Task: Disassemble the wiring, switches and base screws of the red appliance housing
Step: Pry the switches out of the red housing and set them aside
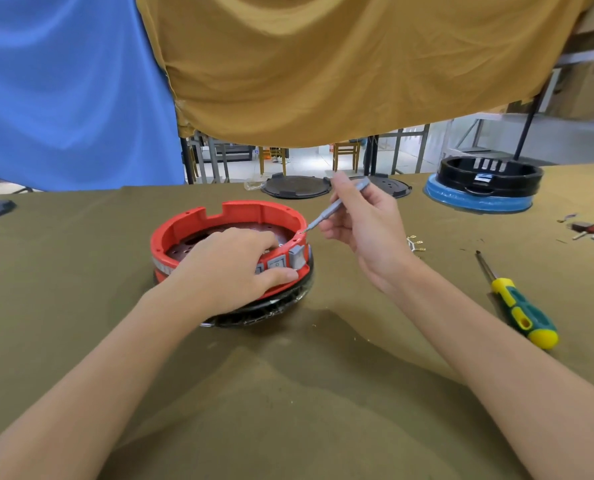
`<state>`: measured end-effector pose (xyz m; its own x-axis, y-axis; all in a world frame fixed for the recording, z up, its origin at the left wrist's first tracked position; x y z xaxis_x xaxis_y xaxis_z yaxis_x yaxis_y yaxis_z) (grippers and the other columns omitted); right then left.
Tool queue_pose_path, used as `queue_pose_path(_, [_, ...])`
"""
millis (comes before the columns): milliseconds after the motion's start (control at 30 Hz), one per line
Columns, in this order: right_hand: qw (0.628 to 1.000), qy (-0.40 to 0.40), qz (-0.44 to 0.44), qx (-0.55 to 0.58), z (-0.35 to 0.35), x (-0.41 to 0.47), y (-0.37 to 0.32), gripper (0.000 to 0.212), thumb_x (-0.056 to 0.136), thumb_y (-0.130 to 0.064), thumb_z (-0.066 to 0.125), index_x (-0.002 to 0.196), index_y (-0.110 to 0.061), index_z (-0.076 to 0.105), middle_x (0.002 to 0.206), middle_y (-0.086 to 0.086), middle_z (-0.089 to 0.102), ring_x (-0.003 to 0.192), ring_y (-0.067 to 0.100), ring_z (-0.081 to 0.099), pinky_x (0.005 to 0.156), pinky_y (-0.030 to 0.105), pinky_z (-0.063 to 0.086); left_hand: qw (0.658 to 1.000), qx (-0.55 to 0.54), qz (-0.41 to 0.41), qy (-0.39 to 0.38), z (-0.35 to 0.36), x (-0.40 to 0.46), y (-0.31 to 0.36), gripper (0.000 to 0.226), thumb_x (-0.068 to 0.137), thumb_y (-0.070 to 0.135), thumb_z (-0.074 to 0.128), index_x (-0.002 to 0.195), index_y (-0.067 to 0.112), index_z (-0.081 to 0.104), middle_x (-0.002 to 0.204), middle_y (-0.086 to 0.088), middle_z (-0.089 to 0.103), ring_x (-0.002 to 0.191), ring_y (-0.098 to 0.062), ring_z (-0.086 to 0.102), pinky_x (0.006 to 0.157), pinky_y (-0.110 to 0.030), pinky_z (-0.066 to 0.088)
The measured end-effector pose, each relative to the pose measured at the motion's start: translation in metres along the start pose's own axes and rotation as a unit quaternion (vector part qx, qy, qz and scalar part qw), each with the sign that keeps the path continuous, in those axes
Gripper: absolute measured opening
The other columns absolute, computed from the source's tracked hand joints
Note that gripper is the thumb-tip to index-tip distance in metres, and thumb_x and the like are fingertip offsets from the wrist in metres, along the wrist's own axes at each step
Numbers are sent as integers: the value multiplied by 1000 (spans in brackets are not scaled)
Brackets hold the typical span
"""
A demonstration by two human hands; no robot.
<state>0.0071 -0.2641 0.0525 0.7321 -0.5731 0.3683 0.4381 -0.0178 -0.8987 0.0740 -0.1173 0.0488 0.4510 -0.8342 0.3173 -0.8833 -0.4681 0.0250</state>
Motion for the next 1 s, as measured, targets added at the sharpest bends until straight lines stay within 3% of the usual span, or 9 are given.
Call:
queue_pose_path(100, [999, -1, 38, 24, -7, -4, 11, 25, 98, -30, 62, 85, -9, 62, 59, 4, 62, 54, 15, 65, 57, 26, 56, 999, -29, -11, -18, 1, -1, -4, 36, 91, 60, 46, 92, 28, 62, 78, 11, 63, 71, -9, 58, 60, -29, 42])
queue_pose_path(233, [998, -27, 57, -4, -19, -20, 19, 19, 94, -25, 67, 88, -6, 68, 66, 7, 65, 55, 17, 64, 55, 26, 56, 989, -136, -41, -52, 1, -2, -11, 25, 96, 47, 50, 102, 30, 68, 77, 10, 65, 72, -12, 59, 72, -37, 48])
queue_pose_path(333, [998, -43, 41, -20, -23, -31, 18, 17, 91, -14, 70, 95, 2, 68, 70, 11, 68, 58, 20, 66, 57, 26, 56, 981, -173, -71, -60, 4, -1, -16, 24, 96, 45, 52, 103, 32, 70, 70, 7, 60, 64, -10, 53, 65, -34, 43])
queue_pose_path(433, [995, -50, -3, -85, -18, -34, 13, 7, 92, -6, 69, 90, 0, 71, 66, 8, 68, 58, 20, 66, 57, 27, 57, 978, -175, -101, -50, 5, -2, -20, 28, 96, 47, 52, 100, 28, 72, 68, 5, 60, 60, -10, 52, 60, -32, 39])
queue_pose_path(533, [981, -62, -52, -176, -10, -38, 10, 15, 93, -5, 67, 82, -11, 74, 62, 4, 66, 58, 21, 64, 58, 30, 56, 984, -133, -119, -15, 3, -2, -21, 36, 96, 46, 50, 93, 17, 71, 76, -3, 66, 70, -17, 59, 60, -32, 40])
queue_pose_path(667, [969, -76, -75, -222, -1, -44, 11, 14, 95, -9, 66, 86, -14, 76, 67, 11, 69, 62, 19, 66, 68, 37, 60, 987, -112, -118, 1, 1, -2, -19, 43, 98, 47, 47, 87, 10, 68, 71, -7, 63, 63, -18, 54, 54, -32, 33])
queue_pose_path(800, [952, -82, -116, -271, 5, -51, 3, 11, 95, -12, 66, 91, -13, 77, 72, 6, 71, 69, 22, 68, 75, 50, 57, 986, -119, -116, -5, 0, -2, -18, 45, 99, 48, 45, 96, 11, 70, 84, -6, 71, 78, -22, 63, 70, -37, 48])
queue_pose_path(1000, [876, -106, -236, -406, 28, -68, -10, 13, 95, -14, 67, 100, -10, 78, 82, 1, 65, 72, 14, 60, 70, 24, 46, 987, -116, -114, -12, 1, -4, -18, 45, 99, 49, 42, 96, 16, 72, 85, -4, 72, 80, -19, 64, 77, -40, 50])
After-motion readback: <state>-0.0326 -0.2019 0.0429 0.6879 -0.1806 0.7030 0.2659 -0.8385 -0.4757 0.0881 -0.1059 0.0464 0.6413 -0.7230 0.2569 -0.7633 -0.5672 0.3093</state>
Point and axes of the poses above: each hand's wrist, its own x-axis towards the middle knuckle, its own z-axis out of the palm, y = z × x, the point moved 10 cm from there along x, towards the middle knuckle
